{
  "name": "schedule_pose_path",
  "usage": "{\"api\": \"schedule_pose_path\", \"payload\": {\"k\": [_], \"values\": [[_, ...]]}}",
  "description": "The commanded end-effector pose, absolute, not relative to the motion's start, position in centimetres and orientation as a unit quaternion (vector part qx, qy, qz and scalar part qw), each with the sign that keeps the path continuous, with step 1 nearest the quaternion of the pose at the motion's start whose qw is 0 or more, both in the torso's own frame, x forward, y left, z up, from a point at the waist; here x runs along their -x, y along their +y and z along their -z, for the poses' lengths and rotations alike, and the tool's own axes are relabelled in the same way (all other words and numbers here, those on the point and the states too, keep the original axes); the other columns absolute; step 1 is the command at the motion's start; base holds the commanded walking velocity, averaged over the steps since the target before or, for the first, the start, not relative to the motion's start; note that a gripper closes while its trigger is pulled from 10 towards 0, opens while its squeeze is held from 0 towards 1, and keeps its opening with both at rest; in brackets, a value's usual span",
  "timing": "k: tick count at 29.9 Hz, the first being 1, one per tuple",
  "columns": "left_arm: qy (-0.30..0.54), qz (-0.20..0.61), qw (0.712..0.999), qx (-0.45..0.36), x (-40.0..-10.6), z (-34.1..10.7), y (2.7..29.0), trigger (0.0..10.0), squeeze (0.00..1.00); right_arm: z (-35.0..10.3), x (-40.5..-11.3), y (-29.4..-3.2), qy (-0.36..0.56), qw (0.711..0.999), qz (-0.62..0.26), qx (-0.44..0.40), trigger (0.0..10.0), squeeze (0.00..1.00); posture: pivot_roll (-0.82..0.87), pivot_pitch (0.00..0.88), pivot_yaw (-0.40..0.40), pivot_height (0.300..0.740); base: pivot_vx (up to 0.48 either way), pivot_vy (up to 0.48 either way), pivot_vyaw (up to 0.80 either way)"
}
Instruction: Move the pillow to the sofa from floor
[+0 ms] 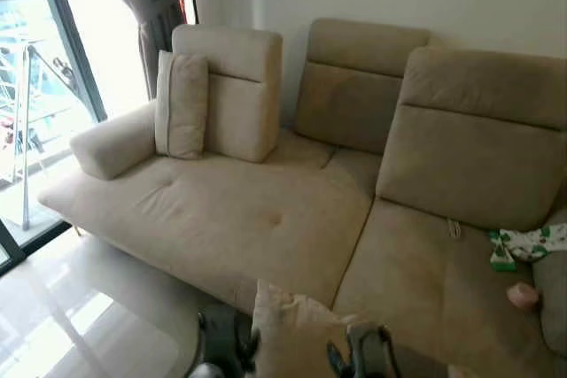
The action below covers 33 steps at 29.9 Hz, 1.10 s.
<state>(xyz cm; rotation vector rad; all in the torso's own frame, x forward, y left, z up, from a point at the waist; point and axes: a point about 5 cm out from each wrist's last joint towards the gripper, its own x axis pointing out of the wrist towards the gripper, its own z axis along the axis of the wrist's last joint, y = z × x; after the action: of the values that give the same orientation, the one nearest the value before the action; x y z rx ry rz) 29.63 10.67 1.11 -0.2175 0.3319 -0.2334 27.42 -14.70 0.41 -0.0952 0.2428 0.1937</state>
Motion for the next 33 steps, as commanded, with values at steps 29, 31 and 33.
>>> {"api": "schedule_pose_path", "payload": {"k": [29,31,33], "values": [[-0.014,0.138,0.976,0.167,-28.3,-5.8,12.6,10.0,0.0,-5.8,-24.5,-17.0,-0.044,0.991,-0.093,0.082,10.0,0.0,0.11,0.0,0.0,0.74,0.0,0.0,0.0],[-0.015,0.142,0.976,0.164,-28.3,-5.9,12.5,10.0,0.0,-5.9,-24.6,-16.9,-0.044,0.991,-0.093,0.082,10.0,0.0,0.11,0.0,-0.002,0.74,0.0,0.0,0.0],[-0.019,0.146,0.976,0.158,-28.3,-6.1,12.2,10.0,0.0,-6.1,-24.8,-16.8,-0.046,0.991,-0.093,0.081,10.0,0.0,0.11,0.0,-0.003,0.74,0.0,0.0,0.0]]}}
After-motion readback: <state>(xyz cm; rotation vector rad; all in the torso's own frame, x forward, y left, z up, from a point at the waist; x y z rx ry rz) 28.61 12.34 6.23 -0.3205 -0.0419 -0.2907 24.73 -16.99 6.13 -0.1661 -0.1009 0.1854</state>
